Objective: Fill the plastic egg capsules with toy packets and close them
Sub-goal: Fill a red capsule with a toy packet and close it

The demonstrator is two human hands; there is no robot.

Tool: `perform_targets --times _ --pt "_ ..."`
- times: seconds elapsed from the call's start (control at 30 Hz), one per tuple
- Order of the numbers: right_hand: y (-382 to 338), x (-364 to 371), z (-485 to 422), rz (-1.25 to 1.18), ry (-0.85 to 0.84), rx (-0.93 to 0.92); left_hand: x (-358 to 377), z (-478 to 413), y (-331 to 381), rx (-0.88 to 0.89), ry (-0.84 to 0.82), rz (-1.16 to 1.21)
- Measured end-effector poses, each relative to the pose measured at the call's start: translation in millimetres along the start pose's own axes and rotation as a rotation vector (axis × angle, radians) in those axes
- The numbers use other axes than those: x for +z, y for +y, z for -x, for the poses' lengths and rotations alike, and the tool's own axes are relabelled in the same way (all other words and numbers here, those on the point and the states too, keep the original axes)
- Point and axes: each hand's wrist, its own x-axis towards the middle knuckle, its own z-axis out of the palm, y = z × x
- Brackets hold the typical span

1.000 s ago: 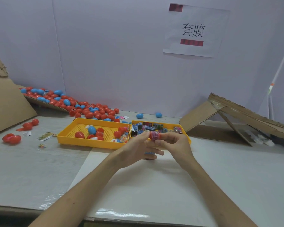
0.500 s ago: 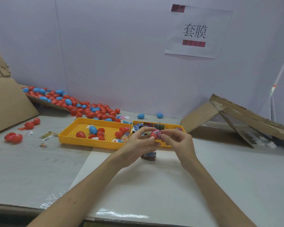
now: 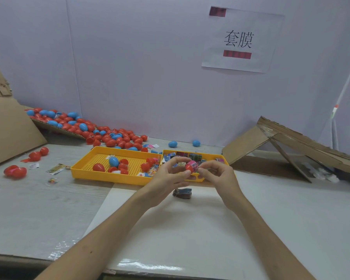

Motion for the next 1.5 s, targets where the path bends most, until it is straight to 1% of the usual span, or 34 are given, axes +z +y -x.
perform_targets --times 0.1,0.4,0.67,1.03,1.17,1.23,1.33,1.4,1.5 --pt "-1.1 0.9 -0.2 0.005 -0.025 0.024 0.6 0.8 1.1 -0.002 -0.003 -0.014" --pt "-3.4 2.4 2.5 -0.001 -0.078 0.010 2.9 2.1 2.5 -0.034 -0.011 -0.048" --pt "-4.3 1.6 2.5 -0.016 -0.085 0.036 3.2 2.1 2.5 -0.030 -0.025 -0.049" --pt "-2.3 0.5 1.3 -0.003 -0.077 0.049 2.3 1.9 1.3 -0.033 -0.027 -0.087" --pt "-1.0 2.3 -0.8 -0.108 -0.022 0.078 2.5 2.3 0.6 0.006 -0.022 -0.090" --pt "-0.5 2.6 -1.1 -0.118 -0.019 0.066 2.7 2.2 1.6 0.021 -0.014 -0.072" --pt "1.2 3.3 0.6 -0.094 -0.064 0.058 3.6 2.9 1.9 0.006 -0.030 -0.067" --pt "3.2 4.8 1.0 -0.024 -0.062 0.054 4.6 4.6 0.5 -0.016 -0.032 -0.107" --pt "5.9 7.1 0.5 0.073 -0.036 0.048 7.0 3.4 -1.8 -0.014 0.028 -0.258"
